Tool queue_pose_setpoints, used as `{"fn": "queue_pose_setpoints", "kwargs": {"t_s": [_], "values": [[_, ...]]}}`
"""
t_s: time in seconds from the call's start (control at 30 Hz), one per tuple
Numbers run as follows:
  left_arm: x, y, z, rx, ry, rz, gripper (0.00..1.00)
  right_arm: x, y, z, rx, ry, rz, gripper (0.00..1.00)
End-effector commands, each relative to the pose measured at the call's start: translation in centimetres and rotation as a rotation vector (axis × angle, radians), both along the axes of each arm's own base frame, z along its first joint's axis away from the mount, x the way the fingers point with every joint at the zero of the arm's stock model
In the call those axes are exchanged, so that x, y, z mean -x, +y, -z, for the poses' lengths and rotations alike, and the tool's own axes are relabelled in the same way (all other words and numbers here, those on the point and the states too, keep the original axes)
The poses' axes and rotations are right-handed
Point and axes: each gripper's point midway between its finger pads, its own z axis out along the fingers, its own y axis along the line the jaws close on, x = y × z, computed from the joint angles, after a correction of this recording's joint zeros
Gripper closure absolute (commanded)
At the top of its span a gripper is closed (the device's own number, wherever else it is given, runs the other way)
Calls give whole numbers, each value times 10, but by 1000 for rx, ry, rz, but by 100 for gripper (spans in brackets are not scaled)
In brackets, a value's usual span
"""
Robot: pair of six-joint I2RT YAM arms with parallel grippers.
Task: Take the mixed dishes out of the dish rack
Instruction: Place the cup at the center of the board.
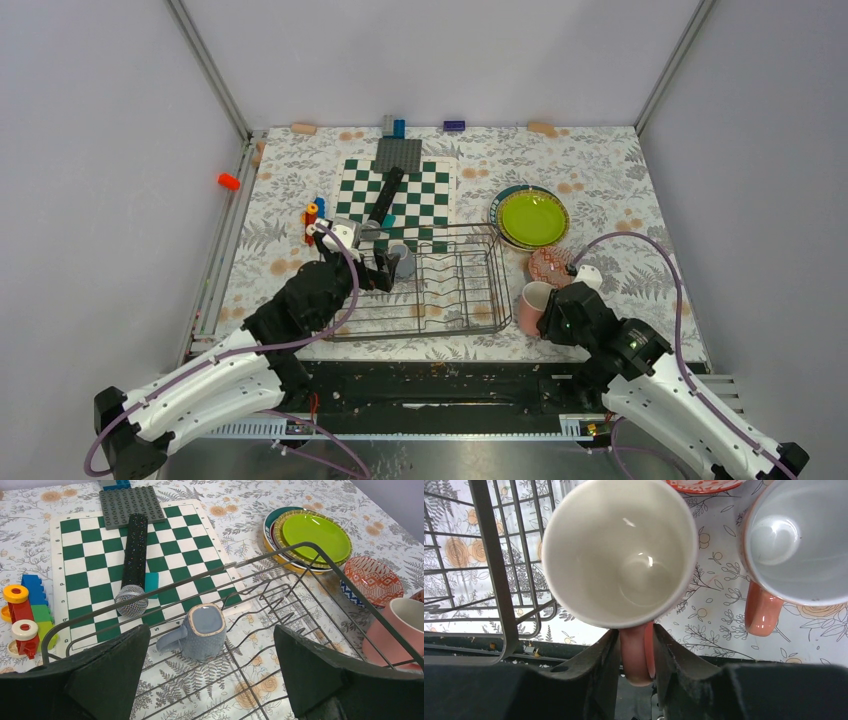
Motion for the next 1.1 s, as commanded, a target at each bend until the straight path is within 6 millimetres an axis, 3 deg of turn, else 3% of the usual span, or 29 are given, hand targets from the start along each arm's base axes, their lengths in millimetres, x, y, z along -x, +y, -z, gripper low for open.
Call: {"fn": "queue_pose_setpoints", "kwargs": {"t_s": [0.0, 0.23, 0.67, 0.8, 0.9, 1.07], "values": [[-3, -6, -24, 41, -53, 17, 1, -1, -2, 1, 26, 1, 11, 62], [-3, -8, -22, 35, -48, 19, 1, 0, -1, -2, 22, -2, 7, 53], [-4, -9, -21, 26, -30, 18, 1, 4, -1, -10, -5, 5, 23, 15], [-5, -10, -20, 25, -26, 16, 1, 5, 2, -16, -30, -8, 4, 11], [-6, -11, -19, 23, -19, 18, 1, 6, 8, -25, -64, -27, -35, 1], [-7, -16, -12, 8, 15, 20, 1, 2, 13, -56, -144, -131, -58, 0]]}}
